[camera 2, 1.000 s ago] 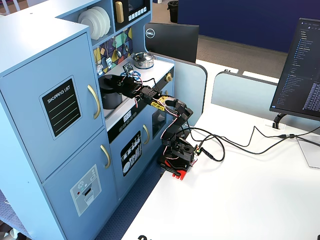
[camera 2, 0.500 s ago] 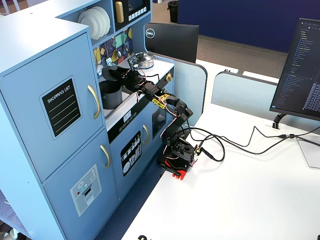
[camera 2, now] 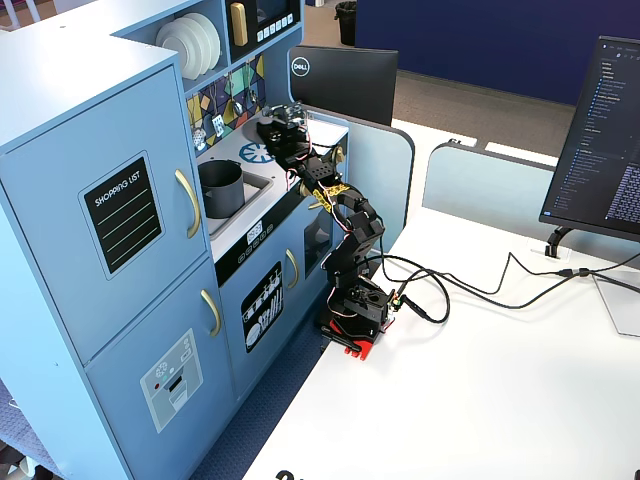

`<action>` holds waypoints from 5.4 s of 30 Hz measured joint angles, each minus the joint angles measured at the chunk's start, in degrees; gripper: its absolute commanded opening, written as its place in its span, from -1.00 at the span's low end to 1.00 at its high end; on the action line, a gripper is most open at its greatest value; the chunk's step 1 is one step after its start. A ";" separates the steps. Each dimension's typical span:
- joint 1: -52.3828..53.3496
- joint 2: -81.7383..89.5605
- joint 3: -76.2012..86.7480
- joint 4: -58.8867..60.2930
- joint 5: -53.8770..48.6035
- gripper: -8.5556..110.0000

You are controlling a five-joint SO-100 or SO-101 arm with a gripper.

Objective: Take off the lid from the gray recipient and place it on the counter

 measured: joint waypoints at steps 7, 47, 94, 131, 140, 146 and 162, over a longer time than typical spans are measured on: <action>3.69 -1.67 2.90 -3.69 0.09 -0.86; 4.75 -16.08 12.30 -16.52 -1.41 -0.86; 5.71 6.94 23.38 -10.20 -2.37 -0.33; -28.04 58.89 62.05 63.37 -0.44 -0.86; -28.65 61.52 67.41 70.75 -0.79 -0.85; -28.65 61.96 67.15 76.73 -2.99 -0.79; -28.65 62.14 66.27 76.73 2.11 -0.74</action>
